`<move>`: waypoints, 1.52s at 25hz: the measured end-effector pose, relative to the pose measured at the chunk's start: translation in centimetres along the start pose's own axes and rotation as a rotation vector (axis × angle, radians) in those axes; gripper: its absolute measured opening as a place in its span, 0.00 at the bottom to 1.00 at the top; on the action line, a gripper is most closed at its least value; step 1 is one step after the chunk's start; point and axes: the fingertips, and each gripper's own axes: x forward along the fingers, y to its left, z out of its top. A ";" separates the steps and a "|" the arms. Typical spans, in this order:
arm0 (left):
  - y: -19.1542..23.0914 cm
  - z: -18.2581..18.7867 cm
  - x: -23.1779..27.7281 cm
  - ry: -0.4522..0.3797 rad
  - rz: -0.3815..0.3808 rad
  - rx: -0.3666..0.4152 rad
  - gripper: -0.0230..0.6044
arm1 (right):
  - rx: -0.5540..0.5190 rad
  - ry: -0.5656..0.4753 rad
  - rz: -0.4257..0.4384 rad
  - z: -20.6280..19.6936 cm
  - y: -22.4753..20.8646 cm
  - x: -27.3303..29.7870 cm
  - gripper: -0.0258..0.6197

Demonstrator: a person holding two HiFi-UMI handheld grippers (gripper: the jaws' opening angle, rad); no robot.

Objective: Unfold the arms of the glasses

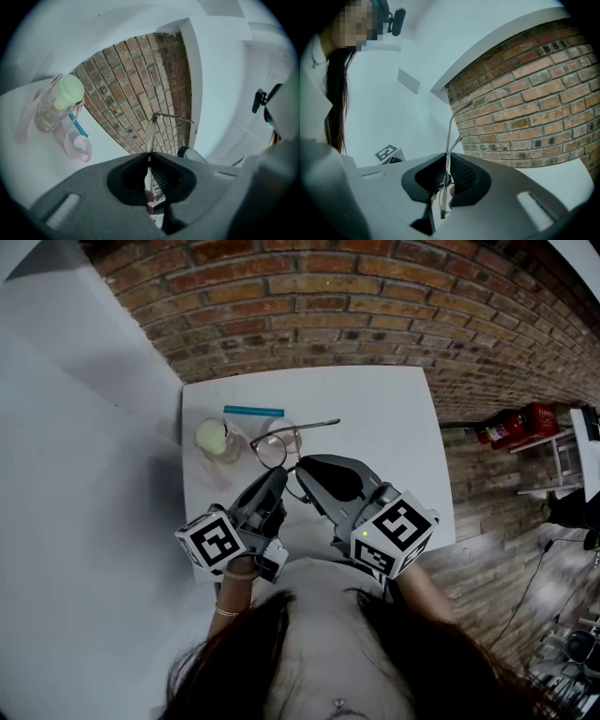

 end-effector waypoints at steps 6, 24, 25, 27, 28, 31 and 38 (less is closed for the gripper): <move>1.1 0.0 -0.7 -0.025 0.037 -0.097 0.07 | 0.000 -0.014 0.004 0.5 0.1 -0.2 0.09; 0.7 1.0 -0.6 -0.088 -0.051 -0.243 0.07 | -0.028 -0.065 0.024 1.1 0.6 -0.6 0.09; 0.7 1.0 -0.6 -0.092 -0.056 -0.253 0.07 | -0.028 -0.069 0.027 1.2 0.6 -0.6 0.09; 0.7 1.2 -0.6 -0.100 -0.067 -0.273 0.07 | -0.030 -0.078 0.031 1.4 0.7 -0.8 0.09; 0.7 1.3 -0.7 -0.104 -0.073 -0.284 0.07 | -0.031 -0.084 0.034 1.5 0.8 -0.9 0.09; 0.7 1.6 -0.8 -0.118 -0.090 -0.322 0.07 | -0.033 -0.100 0.041 1.9 1.0 -1.1 0.09; 1.2 2.0 -1.1 -0.144 -0.104 -0.370 0.07 | -0.037 -0.114 0.051 2.0 1.1 -1.2 0.08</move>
